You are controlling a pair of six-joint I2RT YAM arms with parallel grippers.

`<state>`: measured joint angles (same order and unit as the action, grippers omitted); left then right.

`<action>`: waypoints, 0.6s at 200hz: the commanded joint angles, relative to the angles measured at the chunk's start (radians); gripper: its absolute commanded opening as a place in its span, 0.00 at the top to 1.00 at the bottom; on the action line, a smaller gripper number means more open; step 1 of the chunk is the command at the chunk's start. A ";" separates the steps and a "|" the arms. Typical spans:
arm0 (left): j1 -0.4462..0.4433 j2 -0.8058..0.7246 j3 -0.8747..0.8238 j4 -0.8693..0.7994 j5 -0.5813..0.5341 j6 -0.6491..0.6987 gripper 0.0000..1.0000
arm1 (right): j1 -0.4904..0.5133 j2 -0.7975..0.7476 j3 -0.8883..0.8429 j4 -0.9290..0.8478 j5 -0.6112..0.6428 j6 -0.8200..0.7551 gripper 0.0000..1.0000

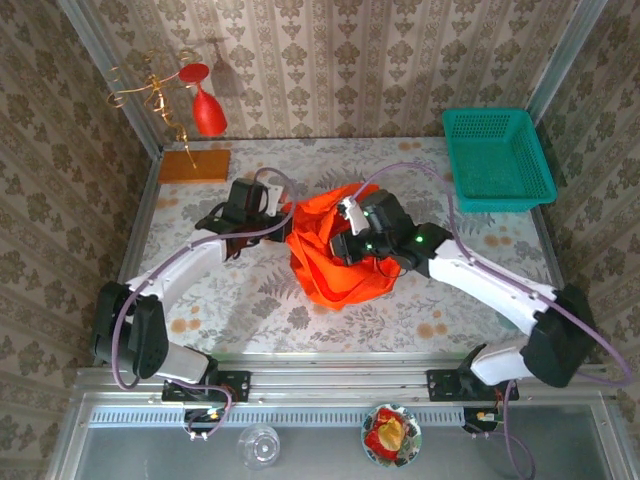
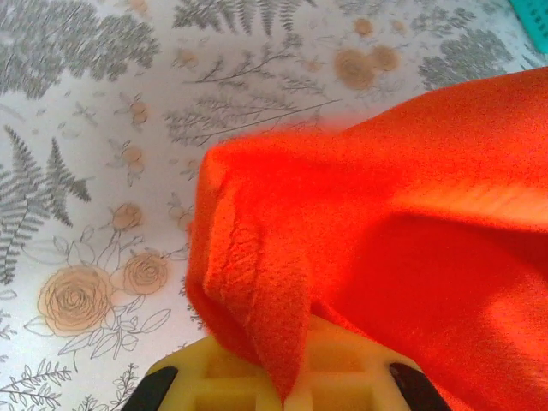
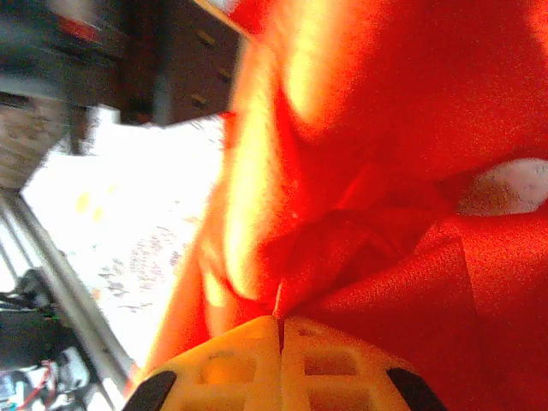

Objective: Fold the inside-out t-shirt

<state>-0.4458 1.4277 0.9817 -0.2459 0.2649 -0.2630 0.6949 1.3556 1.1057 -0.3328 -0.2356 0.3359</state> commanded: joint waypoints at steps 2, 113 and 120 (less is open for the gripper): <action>0.059 0.000 -0.076 0.129 0.055 -0.087 1.00 | 0.003 -0.116 -0.004 0.077 -0.075 -0.022 1.00; 0.379 -0.061 -0.355 0.333 0.213 -0.274 1.00 | 0.003 -0.505 -0.096 0.181 0.195 -0.047 1.00; 0.417 -0.092 -0.389 0.366 0.225 -0.304 1.00 | 0.003 -0.525 -0.103 0.161 0.240 -0.057 1.00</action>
<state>-0.1265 1.4223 0.6792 0.0196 0.4320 -0.4606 0.6949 0.9016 1.0195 -0.1623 -0.1898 0.3241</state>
